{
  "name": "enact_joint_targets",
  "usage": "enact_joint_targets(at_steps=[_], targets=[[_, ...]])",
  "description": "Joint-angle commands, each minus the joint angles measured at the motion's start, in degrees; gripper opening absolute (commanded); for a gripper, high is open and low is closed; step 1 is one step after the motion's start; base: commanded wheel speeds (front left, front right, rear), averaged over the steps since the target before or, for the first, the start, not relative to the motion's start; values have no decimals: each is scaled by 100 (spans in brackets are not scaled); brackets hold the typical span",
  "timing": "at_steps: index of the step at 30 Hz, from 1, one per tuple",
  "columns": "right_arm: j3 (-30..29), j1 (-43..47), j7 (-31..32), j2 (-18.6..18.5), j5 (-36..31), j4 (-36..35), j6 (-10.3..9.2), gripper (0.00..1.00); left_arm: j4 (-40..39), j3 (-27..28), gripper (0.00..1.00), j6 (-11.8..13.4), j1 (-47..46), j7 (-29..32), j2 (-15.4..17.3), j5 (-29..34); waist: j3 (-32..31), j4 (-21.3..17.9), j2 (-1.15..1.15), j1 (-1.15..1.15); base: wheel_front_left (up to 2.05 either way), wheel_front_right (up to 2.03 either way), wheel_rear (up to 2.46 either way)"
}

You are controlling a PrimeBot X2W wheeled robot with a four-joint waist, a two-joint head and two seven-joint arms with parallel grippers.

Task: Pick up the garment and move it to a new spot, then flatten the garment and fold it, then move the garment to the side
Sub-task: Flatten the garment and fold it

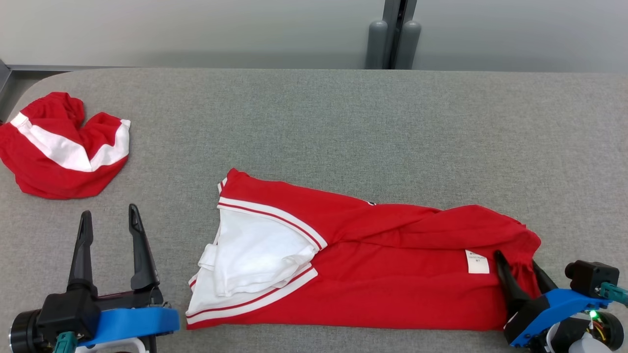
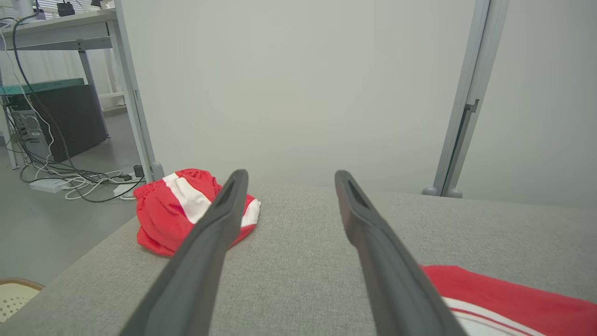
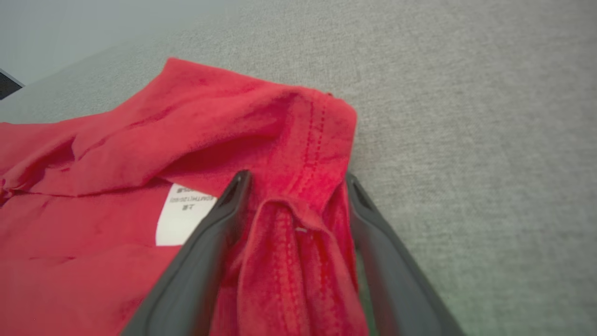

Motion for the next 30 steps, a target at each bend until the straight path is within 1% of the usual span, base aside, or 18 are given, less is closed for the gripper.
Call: enact_joint_targets(at_steps=[1, 2, 3, 6, 10, 18, 23, 26, 30], targets=[[74, 11, 63, 62, 65, 81, 1, 42, 38, 103, 100, -69, 54, -25, -63, 77, -7, -3, 0, 0, 0, 0, 0], [101, 7, 63, 83, 92, 94, 1, 16, 98, 151, 100, -116, 74, -25, -97, 123, -12, -3, 0, 0, 0, 0, 0], [123, 0, 52, 93, 122, 101, 1, 0, 130, 189, 100, -159, 82, -25, -126, 174, -18, -5, 0, 0, 0, 0, 0], [140, -39, -13, 68, 173, 110, 1, 0, 189, 331, 100, -247, 92, -25, -216, 270, -42, -17, 0, 0, 0, 0, 0], [48, -130, -127, -72, 254, 144, 1, 0, 235, 456, 100, -347, 104, -25, -285, 363, -94, -36, 0, 0, 0, 0, 0], [-479, -255, -274, -605, 249, 284, 0, 0, 253, 530, 100, -500, 144, -25, -350, 523, -218, -108, 0, 0, 0, 0, 0], [-653, -249, -278, -842, 158, 198, 0, 0, 287, 581, 100, -564, 160, -25, -374, 556, -270, -173, 0, 0, 0, 0, 0], [-639, -224, -302, -837, 100, 58, 0, 0, 295, 598, 100, -567, 167, -25, -382, 585, -300, -203, 0, 0, 0, 0, 0], [-527, -148, -333, -694, -10, -259, 1, 0, 296, 605, 100, -583, 192, -25, -386, 588, -337, -236, 0, 0, 0, 0, 0]])
